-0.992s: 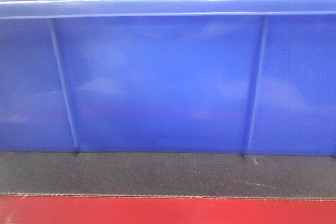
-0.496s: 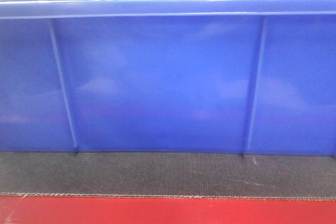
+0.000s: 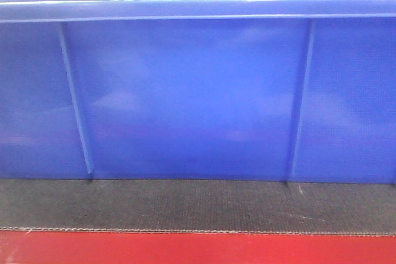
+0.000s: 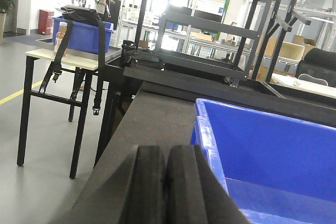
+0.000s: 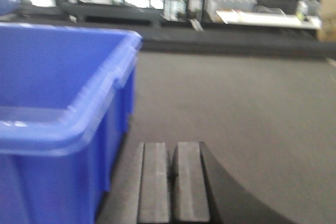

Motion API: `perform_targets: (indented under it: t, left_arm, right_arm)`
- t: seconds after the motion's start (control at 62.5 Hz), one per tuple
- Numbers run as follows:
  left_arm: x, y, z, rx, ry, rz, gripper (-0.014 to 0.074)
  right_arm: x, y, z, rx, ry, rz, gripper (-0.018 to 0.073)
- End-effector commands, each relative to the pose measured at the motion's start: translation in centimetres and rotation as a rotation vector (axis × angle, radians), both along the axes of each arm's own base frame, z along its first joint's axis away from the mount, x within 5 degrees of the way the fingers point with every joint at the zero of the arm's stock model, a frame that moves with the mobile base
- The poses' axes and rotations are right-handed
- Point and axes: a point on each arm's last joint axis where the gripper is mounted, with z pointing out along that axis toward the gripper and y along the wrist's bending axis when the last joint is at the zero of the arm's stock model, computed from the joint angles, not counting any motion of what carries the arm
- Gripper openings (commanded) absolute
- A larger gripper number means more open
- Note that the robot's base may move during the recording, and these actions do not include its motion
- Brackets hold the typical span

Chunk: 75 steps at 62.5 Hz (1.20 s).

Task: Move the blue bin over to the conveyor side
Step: 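Open both grippers and raise them off the bin rim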

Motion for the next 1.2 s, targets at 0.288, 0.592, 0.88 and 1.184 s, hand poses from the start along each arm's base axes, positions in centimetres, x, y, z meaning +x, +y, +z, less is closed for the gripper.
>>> perform_targets:
  t: [0.288,0.592,0.88,1.184]
  left_arm:
    - [0.0,0.0,0.1,-0.002,-0.020,0.000,0.0003]
    - [0.0,0.0,0.1,-0.002,-0.020,0.000,0.0003]
    - [0.0,0.0,0.1,-0.002,-0.020,0.000,0.0003]
    - [0.0,0.0,0.1,-0.002,-0.020,0.000,0.0003]
  right_arm:
    - [0.9,0.1,-2.7,0.017,-0.104,0.009,-0.0082]
    - [0.9,0.2,-2.8,-0.004,-0.094,0.022,-0.0082]
    - [0.9,0.2,-2.8,-0.004,-0.094,0.022,-0.0082]
    - [0.9,0.2,-2.8,0.037,-0.093,0.021,-0.0082]
